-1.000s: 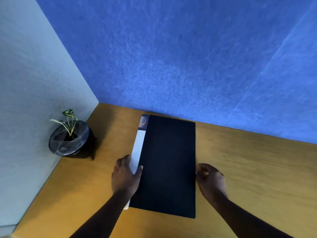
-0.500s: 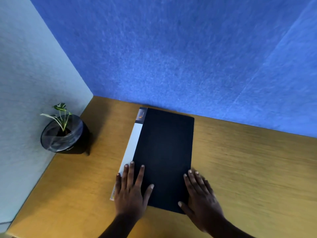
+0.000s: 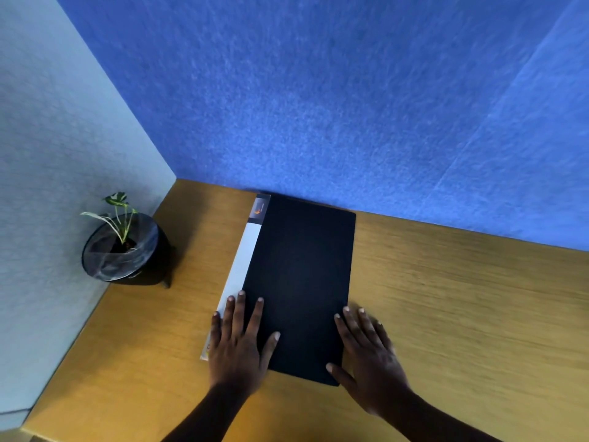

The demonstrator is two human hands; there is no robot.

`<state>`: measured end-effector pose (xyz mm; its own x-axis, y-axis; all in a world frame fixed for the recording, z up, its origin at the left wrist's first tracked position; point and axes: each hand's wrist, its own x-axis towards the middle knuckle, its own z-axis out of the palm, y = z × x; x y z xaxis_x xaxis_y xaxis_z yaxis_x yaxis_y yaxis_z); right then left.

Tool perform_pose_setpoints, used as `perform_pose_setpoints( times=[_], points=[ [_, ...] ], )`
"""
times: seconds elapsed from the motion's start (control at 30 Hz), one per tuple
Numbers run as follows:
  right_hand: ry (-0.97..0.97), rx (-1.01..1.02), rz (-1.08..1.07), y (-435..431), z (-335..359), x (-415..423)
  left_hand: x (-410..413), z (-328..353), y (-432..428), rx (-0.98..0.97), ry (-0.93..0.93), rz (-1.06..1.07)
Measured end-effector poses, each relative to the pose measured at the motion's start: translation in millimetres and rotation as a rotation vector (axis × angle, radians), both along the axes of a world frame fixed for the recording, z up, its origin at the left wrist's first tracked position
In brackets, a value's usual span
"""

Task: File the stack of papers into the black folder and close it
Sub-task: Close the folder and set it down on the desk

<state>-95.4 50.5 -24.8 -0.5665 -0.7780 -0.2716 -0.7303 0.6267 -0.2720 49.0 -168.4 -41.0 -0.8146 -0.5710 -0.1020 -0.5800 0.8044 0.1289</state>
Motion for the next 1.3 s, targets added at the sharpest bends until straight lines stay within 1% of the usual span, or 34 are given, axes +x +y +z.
perform_pose_setpoints(
  times=[0.13, 0.27, 0.4, 0.53, 0.7, 0.83, 1.03, 1.3],
  points=[
    [-0.006, -0.009, 0.005, 1.8, -0.3, -2.9, -3.0, 4.5, 0.3, -0.003, -0.007, 0.012],
    [-0.042, -0.073, -0.107, 11.4, 4.6, 0.4, -3.9, 11.9, 3.5, -0.008, -0.006, 0.006],
    [-0.035, -0.068, -0.152, 33.3, 8.6, 3.3, -2.4, 20.5, 7.5, 0.01, -0.008, 0.023],
    [-0.032, -0.059, -0.248, 63.9, 14.2, 7.0, -5.7, 29.6, 28.1, 0.021, 0.009, -0.086],
    [0.054, -0.022, -0.366, 105.0, 19.9, 11.5, -18.8, 31.6, 76.8, 0.023, 0.015, -0.258],
    [0.099, -0.029, -0.444, 131.0, 22.4, 13.0, -31.6, 23.9, 119.1, 0.058, 0.027, -0.325],
    [0.026, -0.045, -0.484, 161.7, 15.6, 25.1, -31.5, 8.9, 163.3, 0.09, -0.008, -0.417],
    [-0.035, -0.06, -0.429, 177.5, 6.0, 34.2, -25.8, -0.8, 184.2, 0.091, -0.044, -0.46]
  ],
)
